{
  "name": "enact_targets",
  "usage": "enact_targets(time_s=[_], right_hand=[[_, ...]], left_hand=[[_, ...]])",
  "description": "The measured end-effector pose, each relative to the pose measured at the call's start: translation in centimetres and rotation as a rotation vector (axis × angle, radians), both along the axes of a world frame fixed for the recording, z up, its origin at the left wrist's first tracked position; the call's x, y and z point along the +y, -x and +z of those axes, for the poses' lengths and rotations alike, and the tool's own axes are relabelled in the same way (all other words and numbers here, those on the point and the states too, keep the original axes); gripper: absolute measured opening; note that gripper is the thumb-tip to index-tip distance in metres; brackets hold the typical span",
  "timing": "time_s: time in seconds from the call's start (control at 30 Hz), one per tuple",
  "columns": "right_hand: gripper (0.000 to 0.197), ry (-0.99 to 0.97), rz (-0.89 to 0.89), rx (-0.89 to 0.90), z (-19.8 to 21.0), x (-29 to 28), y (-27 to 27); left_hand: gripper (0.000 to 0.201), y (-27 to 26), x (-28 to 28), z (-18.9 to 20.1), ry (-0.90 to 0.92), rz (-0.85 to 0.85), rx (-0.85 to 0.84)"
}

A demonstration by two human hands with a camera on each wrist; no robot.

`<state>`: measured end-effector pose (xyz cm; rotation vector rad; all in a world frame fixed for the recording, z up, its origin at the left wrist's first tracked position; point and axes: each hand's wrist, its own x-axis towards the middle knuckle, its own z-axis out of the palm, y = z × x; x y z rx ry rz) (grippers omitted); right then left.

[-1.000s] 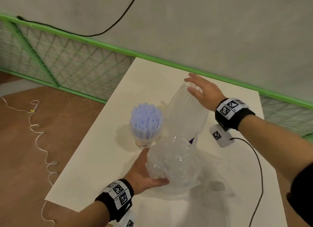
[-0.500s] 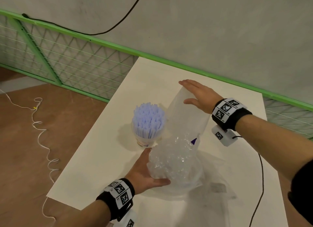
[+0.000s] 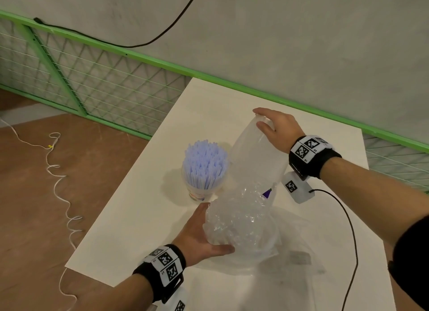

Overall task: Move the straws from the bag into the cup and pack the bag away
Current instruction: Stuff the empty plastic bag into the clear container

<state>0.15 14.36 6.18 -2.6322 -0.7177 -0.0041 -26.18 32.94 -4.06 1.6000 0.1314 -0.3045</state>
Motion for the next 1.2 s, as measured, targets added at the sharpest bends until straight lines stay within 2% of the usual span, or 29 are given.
enact_targets(time_s=[0.07, 0.13, 0.2, 0.27, 0.33, 0.43, 0.57, 0.67, 0.8, 0.93, 1.03, 1.2], right_hand=[[0.044, 0.034, 0.014, 0.028, 0.1, -0.1, 0.1], [0.053, 0.220, 0.061, 0.070, -0.1, -0.2, 0.4], [0.061, 0.440, 0.098, 0.038, -0.2, -0.2, 0.9], [0.068, 0.515, 0.091, 0.008, 0.2, -0.2, 1.1], [0.067, 0.428, 0.073, -0.033, 1.2, -0.1, 1.8], [0.050, 0.148, 0.121, -0.160, 3.3, -0.7, 4.1], [0.046, -0.147, 0.186, -0.146, 5.3, -3.1, 9.7], [0.047, -0.127, 0.174, -0.009, 4.9, -5.0, 14.3], [0.071, 0.061, 0.278, 0.217, 2.5, -5.4, 17.8], [0.078, -0.057, 0.276, 0.233, 1.7, -3.9, 18.4], [0.067, -0.115, 0.296, 0.239, 1.3, -3.3, 18.1], [0.031, -0.261, 0.231, 0.126, -0.1, -3.1, 18.6]], left_hand=[[0.093, 0.0, 0.0, 0.0, -0.008, -0.001, -0.005], [0.093, -0.1, -0.1, -0.2, -0.017, -0.006, -0.013], [0.094, -0.1, -0.1, -0.1, -0.026, -0.008, -0.019], [0.093, -0.1, -0.1, -0.2, -0.030, -0.001, -0.020], [0.091, 0.0, -0.1, -0.2, -0.032, 0.005, -0.014], [0.088, 0.0, 0.0, -0.5, -0.029, 0.006, 0.003], [0.086, 0.0, 0.2, -0.9, -0.034, 0.011, 0.031], [0.084, 0.1, 0.1, -0.8, -0.029, 0.015, 0.036], [0.089, 0.3, 0.2, -0.8, -0.036, 0.006, 0.014], [0.090, 0.4, 0.1, -0.8, -0.041, -0.006, 0.001], [0.089, 0.4, 0.1, -0.6, -0.034, -0.022, -0.001], [0.095, 0.1, 0.3, -1.0, -0.041, -0.020, 0.038]])
